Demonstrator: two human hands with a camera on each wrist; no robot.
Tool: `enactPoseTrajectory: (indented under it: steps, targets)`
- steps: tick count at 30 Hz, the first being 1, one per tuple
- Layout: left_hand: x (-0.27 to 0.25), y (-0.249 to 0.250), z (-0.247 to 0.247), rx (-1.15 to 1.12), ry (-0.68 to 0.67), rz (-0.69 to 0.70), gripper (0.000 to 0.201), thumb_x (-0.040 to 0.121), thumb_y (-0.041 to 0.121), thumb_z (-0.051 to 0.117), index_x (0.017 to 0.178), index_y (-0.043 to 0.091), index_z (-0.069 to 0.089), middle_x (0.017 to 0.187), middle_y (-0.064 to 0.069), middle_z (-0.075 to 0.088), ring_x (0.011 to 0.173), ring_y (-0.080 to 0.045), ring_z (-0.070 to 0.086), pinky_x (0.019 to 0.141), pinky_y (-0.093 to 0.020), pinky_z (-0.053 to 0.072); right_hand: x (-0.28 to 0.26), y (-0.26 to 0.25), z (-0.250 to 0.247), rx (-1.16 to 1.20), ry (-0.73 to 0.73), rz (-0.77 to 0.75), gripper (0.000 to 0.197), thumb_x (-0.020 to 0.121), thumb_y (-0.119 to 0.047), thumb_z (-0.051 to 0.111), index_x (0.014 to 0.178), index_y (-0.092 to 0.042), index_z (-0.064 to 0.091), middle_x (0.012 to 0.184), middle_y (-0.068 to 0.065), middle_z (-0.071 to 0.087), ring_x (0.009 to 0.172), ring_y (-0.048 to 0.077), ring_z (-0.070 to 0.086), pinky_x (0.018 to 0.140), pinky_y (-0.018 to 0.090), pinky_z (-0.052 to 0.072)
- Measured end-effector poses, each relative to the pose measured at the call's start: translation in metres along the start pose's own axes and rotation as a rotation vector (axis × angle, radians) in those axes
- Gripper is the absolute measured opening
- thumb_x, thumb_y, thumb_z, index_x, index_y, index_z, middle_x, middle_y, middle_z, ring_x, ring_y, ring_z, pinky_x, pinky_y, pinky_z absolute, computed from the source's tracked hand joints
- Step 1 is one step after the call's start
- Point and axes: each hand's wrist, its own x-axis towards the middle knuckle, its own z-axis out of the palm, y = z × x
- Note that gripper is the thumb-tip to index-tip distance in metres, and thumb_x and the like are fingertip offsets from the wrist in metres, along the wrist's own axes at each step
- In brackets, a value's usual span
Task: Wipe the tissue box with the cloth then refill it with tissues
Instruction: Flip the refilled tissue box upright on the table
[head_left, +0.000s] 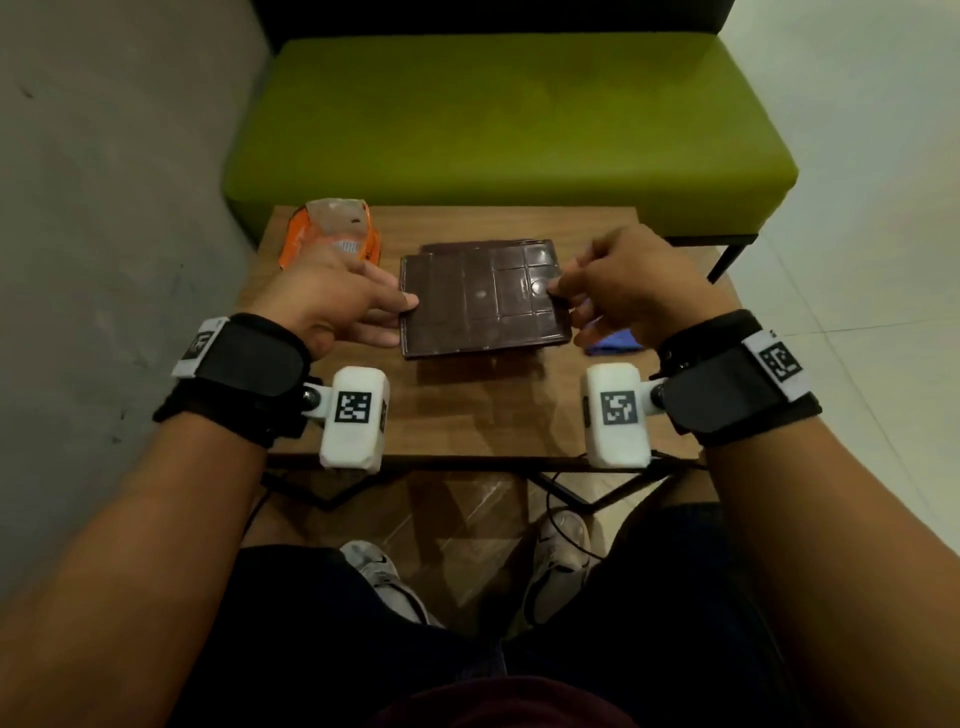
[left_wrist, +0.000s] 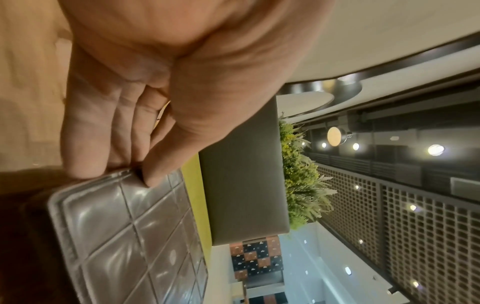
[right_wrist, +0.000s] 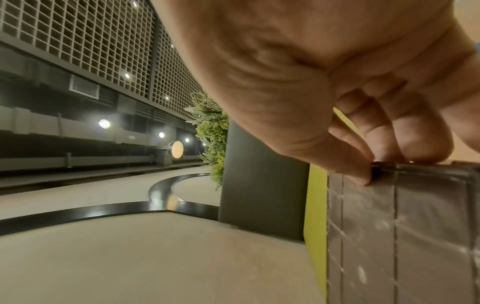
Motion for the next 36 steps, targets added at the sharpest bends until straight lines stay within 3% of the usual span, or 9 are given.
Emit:
enactPoseTrajectory:
  steps: [7,13,20,24,28,33,36]
  targets:
    - [0.048,0.011,0.022,0.058,0.096,0.024,0.025,0.094,-0.006,0.077,0.087,0.011,0.06,0.086,-0.007,0.071,0.073,-0.017,0.072,0.043,-0.025,0.059,0.049,-0.01,0.011,-0.022,0.037,0.076,0.024,0.103,-0.002,0.064,0.085,-0.009,0.049,0.072,0.012,0.056,0.055,0.021,0.052,0.047,0.034,0.048]
    - [0.072,0.007,0.021,0.126,0.125,0.039,0.015,0.092,0.0,0.081,0.099,0.005,0.068,0.097,-0.011,0.076,0.08,-0.02,0.077,0.051,-0.026,0.063,0.073,-0.008,0.012,-0.028,0.041,0.109,0.021,0.103,-0.001,0.063,0.086,-0.008,0.053,0.076,0.013,0.06,0.059,0.023,0.058,0.035,0.024,0.047]
    - [0.08,0.002,0.018,0.139,0.103,-0.003,0.021,0.093,-0.001,0.08,0.111,-0.001,0.069,0.103,-0.012,0.076,0.086,-0.02,0.078,0.061,-0.034,0.068,0.084,-0.003,0.013,-0.048,0.015,0.083,0.019,0.101,-0.001,0.065,0.087,-0.007,0.054,0.078,0.019,0.062,0.059,0.027,0.061,0.044,0.034,0.054]
    - [0.08,-0.003,0.013,0.083,0.058,-0.031,0.03,0.094,0.001,0.078,0.121,-0.006,0.068,0.106,-0.012,0.078,0.086,-0.018,0.079,0.059,-0.032,0.067,0.085,0.001,0.011,-0.019,-0.019,0.117,0.015,0.1,-0.004,0.07,0.095,-0.005,0.057,0.077,0.015,0.061,0.057,0.025,0.061,0.048,0.04,0.061]
    - [0.075,0.0,0.01,0.091,-0.04,-0.094,0.027,0.098,0.008,0.076,0.123,0.0,0.069,0.108,-0.016,0.08,0.079,-0.023,0.082,0.057,-0.034,0.067,0.086,-0.002,0.005,-0.049,-0.054,0.182,0.013,0.1,-0.01,0.072,0.103,-0.002,0.063,0.081,0.012,0.057,0.056,0.022,0.057,0.041,0.031,0.054]
    - [0.065,0.008,0.008,0.104,-0.117,-0.138,0.023,0.101,0.006,0.07,0.123,-0.001,0.071,0.118,-0.027,0.077,0.08,-0.031,0.079,0.058,-0.038,0.068,0.075,-0.006,0.008,0.062,-0.115,0.17,0.008,0.106,-0.001,0.058,0.099,-0.003,0.062,0.091,0.019,0.065,0.049,0.02,0.064,0.041,0.029,0.057]
    - [0.058,0.005,0.01,0.077,-0.045,-0.022,0.03,0.1,0.029,0.076,0.114,0.003,0.071,0.113,-0.018,0.079,0.086,-0.029,0.082,0.068,-0.044,0.069,0.065,-0.005,0.011,0.18,-0.071,0.103,0.006,0.106,-0.004,0.059,0.104,-0.001,0.064,0.095,0.021,0.07,0.051,0.024,0.072,0.053,0.037,0.065]
